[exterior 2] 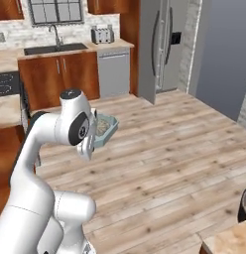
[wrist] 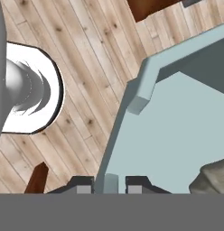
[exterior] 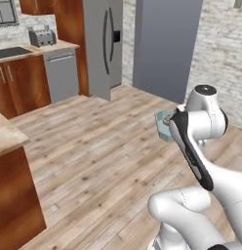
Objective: Place two dumplings into each of the tupperware containers and then place the containers in the fridge.
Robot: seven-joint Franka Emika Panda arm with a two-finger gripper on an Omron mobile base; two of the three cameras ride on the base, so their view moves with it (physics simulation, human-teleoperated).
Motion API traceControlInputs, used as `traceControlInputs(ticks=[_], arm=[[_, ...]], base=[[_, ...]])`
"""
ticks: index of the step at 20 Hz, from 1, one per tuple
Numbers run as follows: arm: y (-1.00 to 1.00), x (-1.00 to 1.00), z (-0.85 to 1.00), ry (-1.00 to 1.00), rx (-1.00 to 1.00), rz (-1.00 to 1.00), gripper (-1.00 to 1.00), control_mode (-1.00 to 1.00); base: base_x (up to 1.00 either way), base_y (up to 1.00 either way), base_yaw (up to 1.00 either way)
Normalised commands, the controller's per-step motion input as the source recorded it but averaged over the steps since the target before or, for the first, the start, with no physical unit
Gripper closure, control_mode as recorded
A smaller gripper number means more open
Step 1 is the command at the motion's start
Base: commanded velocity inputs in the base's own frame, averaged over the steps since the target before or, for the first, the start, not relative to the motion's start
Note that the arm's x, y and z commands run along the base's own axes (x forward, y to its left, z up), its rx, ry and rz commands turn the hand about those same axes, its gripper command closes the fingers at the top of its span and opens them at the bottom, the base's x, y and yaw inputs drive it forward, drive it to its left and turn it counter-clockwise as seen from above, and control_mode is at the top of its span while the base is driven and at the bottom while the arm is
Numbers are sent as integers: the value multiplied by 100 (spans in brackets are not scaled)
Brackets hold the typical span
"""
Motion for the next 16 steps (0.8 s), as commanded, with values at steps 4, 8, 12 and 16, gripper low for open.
traceControlInputs(ticks=[4,8,12,16], arm=[[0,0,0,0,0,0,100,100],[0,0,0,0,0,0,100,100],[0,0,0,0,0,0,100,100],[0,0,0,0,0,0,100,100]], base=[[100,-25,-7],[100,78,-21],[99,74,-28],[100,-51,-3]])
